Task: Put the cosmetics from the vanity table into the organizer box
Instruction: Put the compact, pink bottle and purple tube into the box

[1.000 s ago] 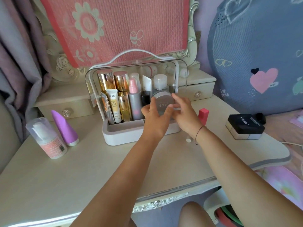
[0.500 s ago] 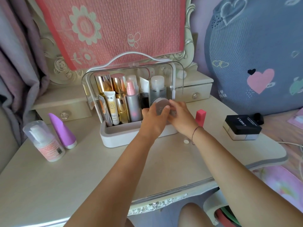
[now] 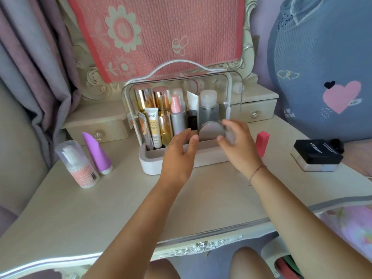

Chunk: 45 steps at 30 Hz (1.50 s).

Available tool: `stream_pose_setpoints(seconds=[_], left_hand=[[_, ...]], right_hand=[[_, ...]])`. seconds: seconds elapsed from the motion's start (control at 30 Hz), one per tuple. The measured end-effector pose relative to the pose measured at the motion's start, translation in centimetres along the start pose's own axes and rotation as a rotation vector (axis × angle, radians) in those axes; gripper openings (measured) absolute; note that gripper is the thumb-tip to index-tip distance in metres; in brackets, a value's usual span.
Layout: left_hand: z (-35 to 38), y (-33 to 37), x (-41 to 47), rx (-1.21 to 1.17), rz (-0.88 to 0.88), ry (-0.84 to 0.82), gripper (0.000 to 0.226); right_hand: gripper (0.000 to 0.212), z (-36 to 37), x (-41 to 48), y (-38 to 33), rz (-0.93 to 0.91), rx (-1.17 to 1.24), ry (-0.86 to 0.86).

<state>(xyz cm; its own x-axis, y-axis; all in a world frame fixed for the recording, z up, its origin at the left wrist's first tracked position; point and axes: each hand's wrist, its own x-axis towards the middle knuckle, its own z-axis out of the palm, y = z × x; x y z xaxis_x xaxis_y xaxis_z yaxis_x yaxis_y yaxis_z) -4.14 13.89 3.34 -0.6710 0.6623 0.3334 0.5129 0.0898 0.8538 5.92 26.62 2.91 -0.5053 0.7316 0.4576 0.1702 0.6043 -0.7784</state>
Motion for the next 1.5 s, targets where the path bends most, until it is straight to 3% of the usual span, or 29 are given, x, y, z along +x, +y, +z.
stream_pose_setpoints(seconds=[0.1,0.2,0.27,0.33,0.4,0.47,0.53,0.6,0.73,0.83,1.03,1.2,1.3,1.43,1.5], left_hand=[[-3.3,-0.7,-2.2,-0.059,0.129,0.240,0.030],[-7.7,-2.2,-4.2,-0.058,0.219,0.619,0.014],[-11.2,-3.8,-5.1,-0.049,0.177,0.865,0.016],[-14.5,-5.7,-5.5,0.006,0.075,0.991,0.030],[-16.7,-7.7,-5.1,0.047,-0.121,0.927,0.048],[-18.1,-9.4,-4.4,-0.014,-0.293,0.713,0.055],[-18.9,-10.7,-3.8,-0.044,-0.309,0.454,0.040],[-19.4,-11.6,-3.3,0.030,-0.292,0.342,0.025],[-19.7,-11.5,-3.4,0.014,-0.316,0.404,0.022],[-19.2,-10.0,-5.0,0.028,-0.227,0.462,0.024],[-13.8,-4.0,-5.7,-0.198,-0.054,0.100,0.039],[-10.0,-2.1,-4.1,-0.283,-0.043,0.037,0.040],[-9.5,-2.2,-3.1,-0.308,-0.041,0.020,0.033],[-9.0,-4.4,-2.7,-0.192,-0.081,0.152,0.022],[-8.8,-5.8,-2.7,-0.187,-0.211,0.227,0.033]], right_hand=[[0.038,0.7,-2.4,-2.2,-0.150,0.065,0.049],[0.036,2.7,-4.9,-4.1,-0.232,0.131,-0.049],[0.036,4.5,-6.5,-5.0,-0.187,0.175,-0.140],[0.035,6.3,-7.7,-5.3,-0.094,0.217,-0.247],[0.035,7.5,-8.6,-5.2,-0.014,0.179,-0.395],[0.036,7.9,-8.8,-4.9,-0.028,0.070,-0.473],[0.034,7.8,-8.7,-4.6,-0.037,0.048,-0.466],[0.033,7.6,-8.7,-4.5,-0.030,0.062,-0.459],[0.033,7.7,-8.8,-4.4,-0.033,0.058,-0.468],[0.034,7.7,-8.7,-4.5,-0.016,0.132,-0.452],[0.058,7.7,-8.2,-6.6,-0.101,0.322,-0.554],[0.050,7.4,-6.0,-7.4,-0.100,0.249,-0.369],[0.050,7.1,-4.6,-7.1,-0.118,0.211,-0.376],[0.040,8.0,-3.0,-6.8,-0.083,0.195,-0.306],[0.038,8.7,-1.9,-6.6,-0.026,0.211,-0.258]])
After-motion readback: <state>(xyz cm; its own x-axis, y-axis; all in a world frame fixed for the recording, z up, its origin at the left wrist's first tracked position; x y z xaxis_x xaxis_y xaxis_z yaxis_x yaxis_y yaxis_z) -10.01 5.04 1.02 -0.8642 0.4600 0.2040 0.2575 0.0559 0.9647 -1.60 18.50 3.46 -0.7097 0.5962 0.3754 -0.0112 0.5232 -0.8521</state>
